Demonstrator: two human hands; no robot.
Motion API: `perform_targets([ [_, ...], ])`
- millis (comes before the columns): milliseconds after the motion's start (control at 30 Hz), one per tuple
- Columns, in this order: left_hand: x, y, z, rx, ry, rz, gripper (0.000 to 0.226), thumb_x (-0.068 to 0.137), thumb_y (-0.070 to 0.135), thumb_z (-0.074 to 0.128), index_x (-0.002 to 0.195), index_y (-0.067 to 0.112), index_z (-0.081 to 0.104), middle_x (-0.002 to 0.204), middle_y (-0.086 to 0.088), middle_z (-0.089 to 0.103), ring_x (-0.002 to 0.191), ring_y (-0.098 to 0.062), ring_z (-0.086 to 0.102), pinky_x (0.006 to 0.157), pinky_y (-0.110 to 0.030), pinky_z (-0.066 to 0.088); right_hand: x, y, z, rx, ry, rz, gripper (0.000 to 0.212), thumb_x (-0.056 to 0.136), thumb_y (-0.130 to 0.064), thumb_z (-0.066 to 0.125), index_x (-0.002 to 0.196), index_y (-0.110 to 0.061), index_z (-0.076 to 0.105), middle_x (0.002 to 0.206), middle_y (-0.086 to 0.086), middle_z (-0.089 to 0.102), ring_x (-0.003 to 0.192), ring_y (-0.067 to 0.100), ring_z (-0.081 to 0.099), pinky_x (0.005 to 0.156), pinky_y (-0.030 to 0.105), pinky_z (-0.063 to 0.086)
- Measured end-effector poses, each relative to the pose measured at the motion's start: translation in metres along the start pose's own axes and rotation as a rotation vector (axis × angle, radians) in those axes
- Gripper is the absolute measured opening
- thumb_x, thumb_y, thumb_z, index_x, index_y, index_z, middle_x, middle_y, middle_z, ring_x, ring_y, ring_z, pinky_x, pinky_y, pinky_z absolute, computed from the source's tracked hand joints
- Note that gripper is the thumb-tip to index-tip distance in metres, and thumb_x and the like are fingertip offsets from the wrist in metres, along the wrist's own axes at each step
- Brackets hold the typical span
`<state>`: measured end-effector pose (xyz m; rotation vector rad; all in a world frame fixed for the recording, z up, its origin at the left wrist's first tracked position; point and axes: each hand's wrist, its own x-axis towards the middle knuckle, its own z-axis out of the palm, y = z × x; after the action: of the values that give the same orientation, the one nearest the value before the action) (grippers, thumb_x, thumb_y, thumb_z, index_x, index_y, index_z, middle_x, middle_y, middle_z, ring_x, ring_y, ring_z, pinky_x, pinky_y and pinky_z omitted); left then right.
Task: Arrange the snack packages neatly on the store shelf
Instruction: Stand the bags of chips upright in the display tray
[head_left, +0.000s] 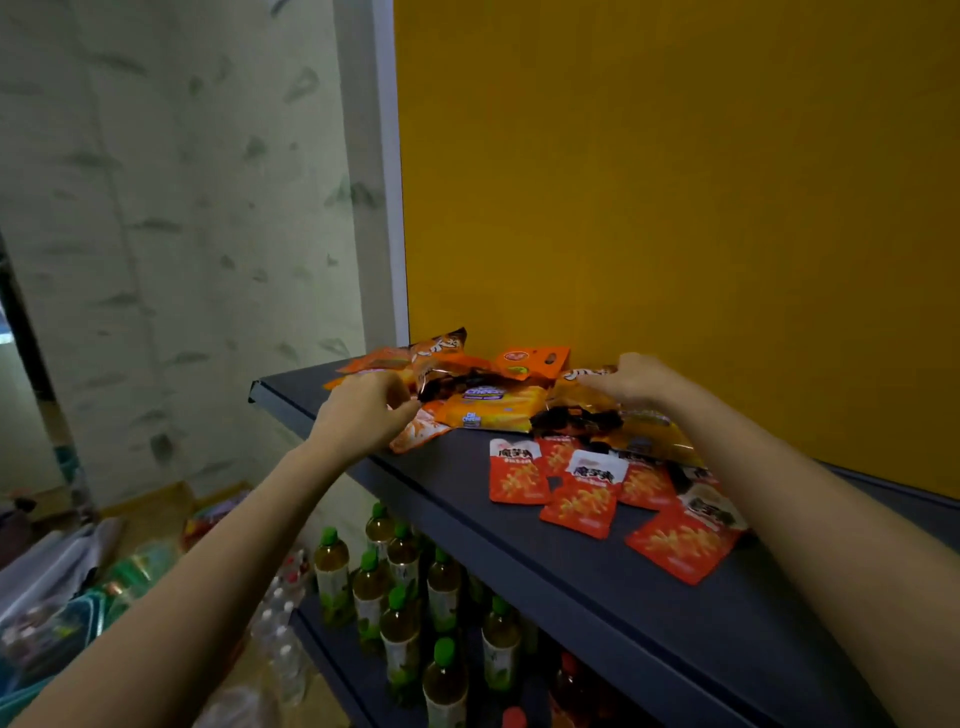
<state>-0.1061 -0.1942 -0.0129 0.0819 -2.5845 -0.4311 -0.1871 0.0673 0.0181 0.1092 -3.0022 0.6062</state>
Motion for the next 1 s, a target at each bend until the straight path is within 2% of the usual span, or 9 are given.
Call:
perform_targets([
  [167, 0.051, -0.037, 0.022, -0.094, -0.003, -0.062, 0.026, 0.090, 0.033, 0.056, 0.094, 0.009, 0.067, 0.090, -0.007, 0.068, 0.076, -0.016, 0.056, 0.059, -0.024, 0.038, 0.037, -0.009, 0.019, 0.032, -0.036, 0.108, 0.057, 0.085, -0.064, 0.047, 0.069, -0.010, 0.042, 0.073, 0.006, 0.043, 0.082, 0.027, 0.046, 0.070, 0.031, 0.036],
  [233, 0.073, -0.051, 0.032, -0.123, -0.029, -0.079, 0.023, 0.092, 0.031, 0.054, 0.087, 0.011, 0.063, 0.075, -0.001, 0.060, 0.065, -0.012, 0.050, 0.052, -0.018, 0.033, 0.047, -0.011, 0.024, 0.035, -0.059, 0.166, 0.058, 0.080, -0.067, 0.052, 0.093, -0.010, 0.054, 0.096, 0.013, 0.055, 0.097, 0.031, 0.051, 0.079, 0.035, 0.040],
  [300, 0.097, -0.064, 0.044, -0.156, -0.055, -0.093, 0.023, 0.093, 0.031, 0.051, 0.075, 0.017, 0.054, 0.064, 0.006, 0.048, 0.057, -0.006, 0.043, 0.051, -0.017, 0.030, 0.056, -0.014, 0.027, 0.057, -0.051, 0.236, 0.086, 0.076, -0.068, 0.056, 0.131, -0.003, 0.046, 0.133, 0.016, 0.050, 0.120, 0.034, 0.050, 0.091, 0.037, 0.043],
  [433, 0.143, -0.085, 0.064, -0.200, -0.146, -0.090, 0.027, 0.094, 0.036, 0.049, 0.071, 0.021, 0.047, 0.063, 0.005, 0.047, 0.065, -0.016, 0.048, 0.053, -0.020, 0.032, 0.070, -0.018, 0.031, 0.137, -0.063, 0.334, 0.105, 0.070, -0.066, 0.064, 0.144, 0.000, 0.028, 0.150, 0.017, 0.034, 0.133, 0.035, 0.038, 0.105, 0.042, 0.037],
  [567, 0.179, -0.101, 0.079, -0.305, -0.273, -0.074, 0.049, 0.091, 0.053, 0.045, 0.105, 0.009, 0.060, 0.105, -0.011, 0.064, 0.093, -0.025, 0.057, 0.074, -0.033, 0.045, 0.074, -0.022, 0.035, 0.261, 0.003, 0.415, 0.079, 0.071, -0.045, 0.076, 0.125, 0.003, 0.042, 0.121, 0.016, 0.054, 0.102, 0.029, 0.054, 0.079, 0.031, 0.043],
  [633, 0.188, -0.104, 0.083, -0.385, -0.325, -0.101, 0.062, 0.089, 0.057, 0.045, 0.123, 0.006, 0.053, 0.123, -0.015, 0.058, 0.106, -0.029, 0.055, 0.088, -0.037, 0.045, 0.072, -0.027, 0.034, 0.381, 0.062, 0.428, 0.042, 0.074, -0.030, 0.078, 0.090, -0.003, 0.050, 0.082, 0.008, 0.058, 0.068, 0.019, 0.054, 0.054, 0.023, 0.043],
  [733, 0.197, -0.102, 0.090, -0.482, -0.421, -0.128, 0.075, 0.089, 0.053, 0.050, 0.141, 0.002, 0.032, 0.143, -0.017, 0.041, 0.126, -0.032, 0.043, 0.098, -0.039, 0.038, 0.071, -0.031, 0.035, 0.488, 0.133, 0.453, 0.034, 0.072, -0.024, 0.079, 0.090, -0.007, 0.056, 0.069, 0.006, 0.060, 0.056, 0.016, 0.056, 0.036, 0.017, 0.042],
  [867, 0.208, -0.098, 0.098, -0.637, -0.468, -0.172, 0.090, 0.083, 0.054, 0.058, 0.145, 0.001, 0.019, 0.151, -0.017, 0.030, 0.134, -0.034, 0.036, 0.107, -0.041, 0.035, 0.066, -0.038, 0.034, 0.597, 0.330, 0.462, 0.029, 0.068, -0.027, 0.081, 0.084, -0.010, 0.063, 0.093, 0.016, 0.068, 0.082, 0.032, 0.067, 0.072, 0.038, 0.058],
  [1000, 0.221, -0.092, 0.105, -0.896, -0.519, -0.283, 0.118, 0.064, 0.053, 0.078, 0.147, 0.000, 0.011, 0.147, -0.018, 0.036, 0.129, -0.034, 0.044, 0.104, -0.044, 0.042, 0.057, -0.046, 0.034, 0.719, 0.483, 0.412, 0.032, 0.066, -0.027, 0.082, 0.091, -0.016, 0.065, 0.103, 0.014, 0.069, 0.094, 0.032, 0.066, 0.076, 0.039, 0.055],
])
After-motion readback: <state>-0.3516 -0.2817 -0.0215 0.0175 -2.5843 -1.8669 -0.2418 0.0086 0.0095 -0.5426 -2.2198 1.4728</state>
